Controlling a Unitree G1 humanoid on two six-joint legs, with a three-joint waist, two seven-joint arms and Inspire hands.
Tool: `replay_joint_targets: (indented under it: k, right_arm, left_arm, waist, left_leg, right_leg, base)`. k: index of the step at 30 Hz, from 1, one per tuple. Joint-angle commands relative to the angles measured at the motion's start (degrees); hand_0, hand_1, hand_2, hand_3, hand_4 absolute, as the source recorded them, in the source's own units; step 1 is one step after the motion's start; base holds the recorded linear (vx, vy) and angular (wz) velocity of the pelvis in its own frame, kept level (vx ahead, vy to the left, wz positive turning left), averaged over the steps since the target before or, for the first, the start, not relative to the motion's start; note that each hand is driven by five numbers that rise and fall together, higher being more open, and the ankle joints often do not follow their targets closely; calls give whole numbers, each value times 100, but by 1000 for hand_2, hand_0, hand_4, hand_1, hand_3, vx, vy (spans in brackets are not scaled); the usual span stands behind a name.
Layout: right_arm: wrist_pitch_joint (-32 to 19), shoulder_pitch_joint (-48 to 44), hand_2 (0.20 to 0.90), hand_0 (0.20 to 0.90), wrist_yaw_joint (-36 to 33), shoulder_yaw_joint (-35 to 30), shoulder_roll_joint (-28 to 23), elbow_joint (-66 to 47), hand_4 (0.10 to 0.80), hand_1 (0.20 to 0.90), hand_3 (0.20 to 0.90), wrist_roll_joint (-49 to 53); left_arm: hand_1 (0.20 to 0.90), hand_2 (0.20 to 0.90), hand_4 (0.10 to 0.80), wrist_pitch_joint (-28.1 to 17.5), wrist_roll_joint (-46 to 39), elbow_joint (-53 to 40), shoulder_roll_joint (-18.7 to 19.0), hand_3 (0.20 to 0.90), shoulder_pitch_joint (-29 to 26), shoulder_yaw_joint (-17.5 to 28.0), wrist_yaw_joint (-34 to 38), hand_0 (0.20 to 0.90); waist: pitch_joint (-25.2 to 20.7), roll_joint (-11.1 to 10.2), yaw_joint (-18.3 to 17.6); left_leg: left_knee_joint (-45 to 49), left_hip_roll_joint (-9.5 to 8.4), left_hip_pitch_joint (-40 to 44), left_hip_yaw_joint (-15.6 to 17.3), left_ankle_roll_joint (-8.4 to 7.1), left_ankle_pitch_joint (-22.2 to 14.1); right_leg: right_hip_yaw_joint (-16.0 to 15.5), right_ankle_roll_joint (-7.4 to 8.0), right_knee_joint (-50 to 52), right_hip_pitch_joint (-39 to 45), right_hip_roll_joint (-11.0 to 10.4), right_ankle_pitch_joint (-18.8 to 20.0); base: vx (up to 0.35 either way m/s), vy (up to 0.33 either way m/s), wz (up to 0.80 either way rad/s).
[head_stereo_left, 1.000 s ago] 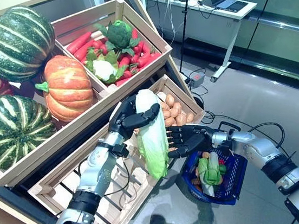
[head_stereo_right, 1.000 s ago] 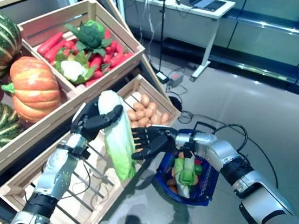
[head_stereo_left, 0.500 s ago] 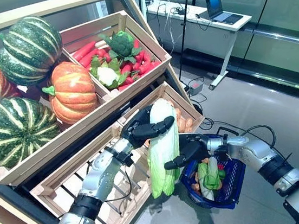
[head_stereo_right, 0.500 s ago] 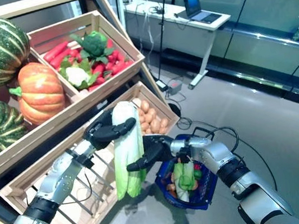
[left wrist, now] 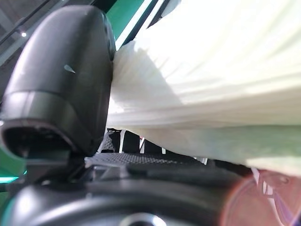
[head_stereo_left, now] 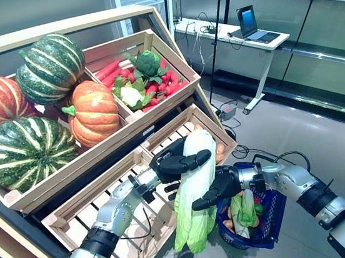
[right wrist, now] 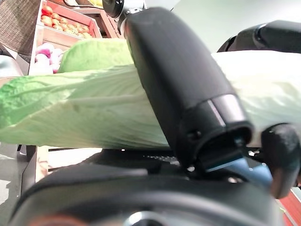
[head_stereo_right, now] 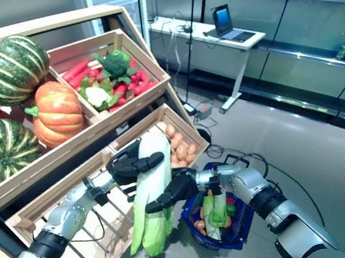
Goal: Put vegetables into the basket
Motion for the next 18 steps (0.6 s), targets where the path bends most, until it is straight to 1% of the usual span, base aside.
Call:
replay_joint_targets:
  k: [1, 3, 7, 13, 18]
  right_arm:
    - [-200, -647, 300, 300, -49, -173, 732, -165, 400, 300, 300, 1380]
    - [-205, -606, 300, 300, -337, -247, 809, -43, 400, 300, 300, 1426]
    - [-143, -560, 300, 300, -488, -323, 762, -68, 400, 300, 300, 1521]
    - [-126, -465, 300, 300, -462, -384, 719, -19, 400, 300, 300, 1444]
    - [-114, -368, 300, 300, -408, -423, 679, 52, 400, 300, 300, 1403]
  left_arm:
    - [300, 300, 400, -312, -875, -502, -679, 300, -657, -214, -468, 300]
    - [300, 300, 400, -351, -864, -580, -676, 300, -665, -250, -402, 300]
    - [300, 300, 400, -375, -854, -643, -623, 300, -654, -222, -354, 300]
    - [300, 300, 400, -365, -869, -735, -558, 300, -628, -116, -314, 300]
    - [300, 300, 400, -513, -897, -782, -507, 300, -625, -32, -181, 300]
  waist:
    - [-180, 31, 69]
    - [-173, 35, 47]
    - [-155, 41, 29]
    - [-149, 47, 22]
    - [-146, 45, 11]
  left_leg:
    - [-8, 43, -219, -154, 40, -195]
    - [-8, 49, -222, -145, 40, -184]
    - [-8, 54, -230, -138, 41, -175]
    - [-8, 70, -231, -123, 35, -162]
    - [-8, 75, -225, -111, 34, -154]
  right_leg:
    - [95, -273, 14, -48, -72, 53]
    - [101, -271, 14, -62, -73, 68]
    - [110, -272, 6, -77, -74, 82]
    - [118, -274, 6, -90, -75, 95]
    - [129, -274, 6, -88, -75, 103]
  base:
    - [0, 0, 0]
    - [0, 0, 0]
    - [0, 0, 0]
    - [0, 0, 0]
    - [7, -1, 0]
